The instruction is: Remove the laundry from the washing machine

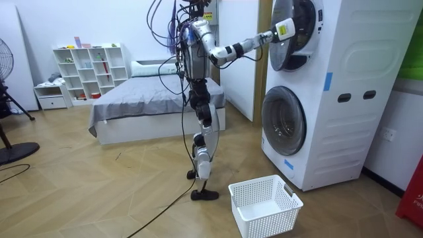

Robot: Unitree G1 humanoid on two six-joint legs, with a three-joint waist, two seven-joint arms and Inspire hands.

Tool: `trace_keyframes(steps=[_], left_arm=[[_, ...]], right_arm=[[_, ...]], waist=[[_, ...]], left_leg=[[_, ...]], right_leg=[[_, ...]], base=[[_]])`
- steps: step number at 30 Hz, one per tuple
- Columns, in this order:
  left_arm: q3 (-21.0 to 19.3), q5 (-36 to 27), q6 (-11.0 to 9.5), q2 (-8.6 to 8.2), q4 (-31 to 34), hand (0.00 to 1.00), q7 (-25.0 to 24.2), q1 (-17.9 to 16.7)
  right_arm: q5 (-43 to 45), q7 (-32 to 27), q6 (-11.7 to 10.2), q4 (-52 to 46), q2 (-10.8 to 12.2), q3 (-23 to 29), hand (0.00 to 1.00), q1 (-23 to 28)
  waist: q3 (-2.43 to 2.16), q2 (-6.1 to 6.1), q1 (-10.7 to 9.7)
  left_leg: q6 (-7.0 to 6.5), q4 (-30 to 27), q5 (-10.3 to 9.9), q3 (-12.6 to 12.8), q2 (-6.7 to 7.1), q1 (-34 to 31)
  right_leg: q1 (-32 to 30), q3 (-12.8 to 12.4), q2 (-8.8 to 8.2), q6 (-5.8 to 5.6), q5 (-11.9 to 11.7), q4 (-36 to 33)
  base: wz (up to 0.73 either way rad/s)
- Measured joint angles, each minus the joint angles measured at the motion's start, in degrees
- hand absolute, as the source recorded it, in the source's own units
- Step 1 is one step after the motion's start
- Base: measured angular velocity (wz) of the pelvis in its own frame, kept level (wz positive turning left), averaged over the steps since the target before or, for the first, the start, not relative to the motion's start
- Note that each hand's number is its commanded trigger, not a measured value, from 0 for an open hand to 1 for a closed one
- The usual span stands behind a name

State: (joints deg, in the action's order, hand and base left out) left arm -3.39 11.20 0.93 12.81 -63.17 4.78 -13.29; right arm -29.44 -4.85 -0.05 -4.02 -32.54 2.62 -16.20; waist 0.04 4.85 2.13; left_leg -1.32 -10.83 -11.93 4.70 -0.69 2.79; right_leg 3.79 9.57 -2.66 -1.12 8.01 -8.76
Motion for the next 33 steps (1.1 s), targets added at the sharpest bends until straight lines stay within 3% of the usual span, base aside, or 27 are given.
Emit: trace_keyframes(steps=[3,8,11,17,26,33], left_arm=[[0.28,-0.36,-0.04,-0.08,0.0,0.0,0.0,0.02],[0.3,-0.37,-0.05,0.07,-0.45,0.0,0.0,0.56],[0.32,-0.37,-0.05,0.05,-0.46,0.0,0.01,0.39],[0.24,-0.37,-0.44,-0.04,-0.46,0.0,0.01,0.29],[0.33,-0.35,-1.01,-0.58,-1.27,0.0,0.0,-0.1],[2.37,-0.41,-1.01,-0.76,-1.24,0.0,-0.01,0.08]], right_arm=[[-0.8,0.29,-0.68,-1.54,1.36,0.03,0.0,1.49],[-1.31,1.87,-4.23,-4.38,2.15,-0.1,0.0,7.56],[0.98,2.51,-4.99,-6.51,4.85,-0.08,0.0,11.04],[0.98,6.43,-4.92,-7.45,5.76,-0.71,0.0,15.54],[0.87,8.8,-4.91,-10.45,7.94,-0.82,0.0,16.31],[0.73,9.69,-4.55,-13.33,8.15,-0.8,0.0,16.83]], waist=[[-0.22,-0.35,-0.18],[-0.11,-0.61,-0.15],[-0.05,-0.69,-0.27],[0.11,-1.08,-0.12],[-0.02,-1.58,-0.12],[-0.05,-1.78,-1.08]], left_leg=[[0.0,0.07,0.0,0.04,-0.01,0.32],[0.04,0.32,-0.03,0.28,-0.06,1.18],[0.11,0.42,-0.08,0.43,-0.13,1.13],[0.15,0.93,-0.11,1.18,-0.23,1.56],[0.27,1.31,-0.13,3.14,-0.67,1.88],[0.27,1.49,-0.14,3.71,-0.67,1.53]], right_leg=[[0.19,-0.18,0.04,0.03,-0.02,-0.02],[0.98,-0.24,0.08,0.03,-0.02,0.0],[0.98,-0.31,0.16,0.03,-0.02,0.0],[0.96,-1.32,0.3,0.04,-0.03,-0.01],[-0.04,-3.15,0.82,0.21,-0.13,-0.02],[-0.81,-3.95,0.86,0.23,-0.15,-0.1]], base=[[0.0],[0.0],[-0.01],[-0.06],[-0.11],[-0.06]])
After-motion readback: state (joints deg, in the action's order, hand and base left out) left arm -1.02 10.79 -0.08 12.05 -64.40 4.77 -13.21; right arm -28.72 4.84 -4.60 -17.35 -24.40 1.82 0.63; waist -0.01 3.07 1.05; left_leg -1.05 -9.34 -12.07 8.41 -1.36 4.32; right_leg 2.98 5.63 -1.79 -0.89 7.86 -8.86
